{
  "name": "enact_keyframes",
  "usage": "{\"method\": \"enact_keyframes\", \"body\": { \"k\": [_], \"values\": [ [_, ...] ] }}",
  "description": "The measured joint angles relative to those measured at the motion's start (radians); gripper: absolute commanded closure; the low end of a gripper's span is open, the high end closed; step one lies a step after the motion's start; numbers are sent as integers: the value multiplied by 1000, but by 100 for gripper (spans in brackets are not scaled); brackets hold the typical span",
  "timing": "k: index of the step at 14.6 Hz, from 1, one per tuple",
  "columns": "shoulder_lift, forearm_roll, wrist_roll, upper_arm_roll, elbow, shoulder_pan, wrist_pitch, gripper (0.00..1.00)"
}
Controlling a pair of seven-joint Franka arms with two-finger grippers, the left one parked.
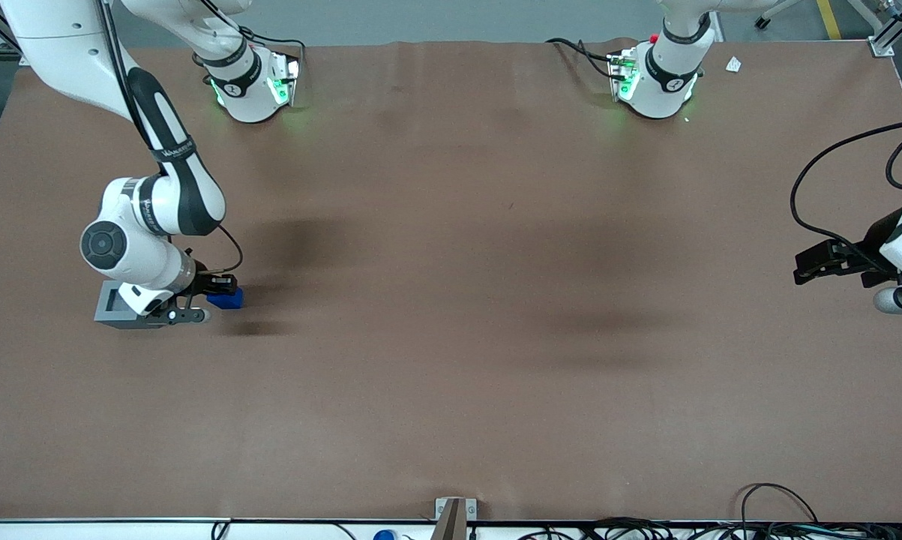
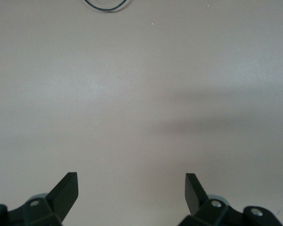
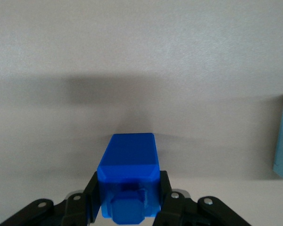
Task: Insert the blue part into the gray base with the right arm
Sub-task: 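Carry the blue block over the gray base's socket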
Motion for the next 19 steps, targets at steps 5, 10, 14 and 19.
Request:
{"method": "enact_keyframes", "body": {
  "k": [5,10,14,19],
  "values": [
    [-60,0,-7,-11,167,-84,-254,95],
    [-80,0,-102,-14,270,-206,-321,95],
    [-75,0,-186,-15,313,-277,-323,94],
    [-34,0,-203,-15,340,-309,-322,94]
  ]
}}
